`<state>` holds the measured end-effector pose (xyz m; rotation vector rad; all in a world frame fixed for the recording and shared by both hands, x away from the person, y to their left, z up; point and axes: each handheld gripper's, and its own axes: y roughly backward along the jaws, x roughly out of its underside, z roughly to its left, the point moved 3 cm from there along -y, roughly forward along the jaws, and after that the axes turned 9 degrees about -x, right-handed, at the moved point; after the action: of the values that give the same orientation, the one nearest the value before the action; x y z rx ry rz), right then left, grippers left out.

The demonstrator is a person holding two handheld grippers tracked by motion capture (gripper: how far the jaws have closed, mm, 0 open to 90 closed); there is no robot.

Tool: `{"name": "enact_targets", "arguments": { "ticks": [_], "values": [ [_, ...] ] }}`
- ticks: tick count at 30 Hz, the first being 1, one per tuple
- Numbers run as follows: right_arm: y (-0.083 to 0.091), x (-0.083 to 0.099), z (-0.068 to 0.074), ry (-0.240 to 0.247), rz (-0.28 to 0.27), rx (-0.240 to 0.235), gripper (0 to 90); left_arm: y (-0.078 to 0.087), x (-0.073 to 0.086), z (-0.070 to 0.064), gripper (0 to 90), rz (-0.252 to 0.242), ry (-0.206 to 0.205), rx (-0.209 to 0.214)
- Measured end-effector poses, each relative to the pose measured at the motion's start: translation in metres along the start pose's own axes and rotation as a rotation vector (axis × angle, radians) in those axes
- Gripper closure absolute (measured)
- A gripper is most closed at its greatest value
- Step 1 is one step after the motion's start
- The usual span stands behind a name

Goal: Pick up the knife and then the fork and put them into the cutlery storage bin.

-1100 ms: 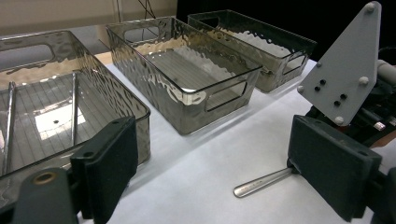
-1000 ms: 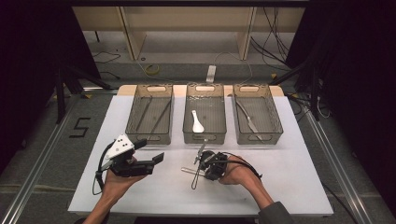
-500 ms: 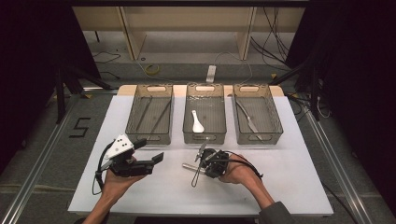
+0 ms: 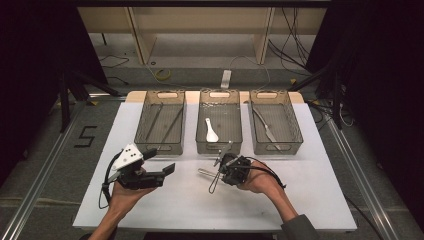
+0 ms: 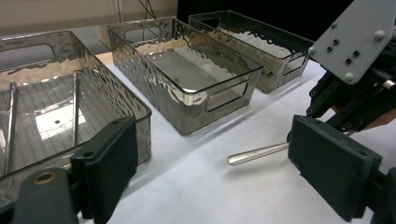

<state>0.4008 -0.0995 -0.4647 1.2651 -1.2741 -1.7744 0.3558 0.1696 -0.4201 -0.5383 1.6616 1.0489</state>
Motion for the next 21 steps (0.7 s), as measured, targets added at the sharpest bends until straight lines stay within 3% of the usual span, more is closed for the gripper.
{"name": "enact_targets", "arguments": {
  "ticks": [6, 12, 21],
  "values": [
    [0.023, 0.007, -0.011, -0.048, -0.066, 0.033, 84.7, 0.0, 0.0, 0.0, 15.6, 0.0, 0.001, 0.001],
    [0.05, 0.009, -0.016, -0.057, -0.147, 0.058, 84.7, 0.0, 0.0, 0.0, 15.6, 0.001, 0.001, 0.001],
    [0.076, 0.015, -0.029, -0.097, -0.218, 0.091, 84.7, -0.001, 0.0, 0.001, 15.5, 0.004, 0.003, -0.002]
  ]
}}
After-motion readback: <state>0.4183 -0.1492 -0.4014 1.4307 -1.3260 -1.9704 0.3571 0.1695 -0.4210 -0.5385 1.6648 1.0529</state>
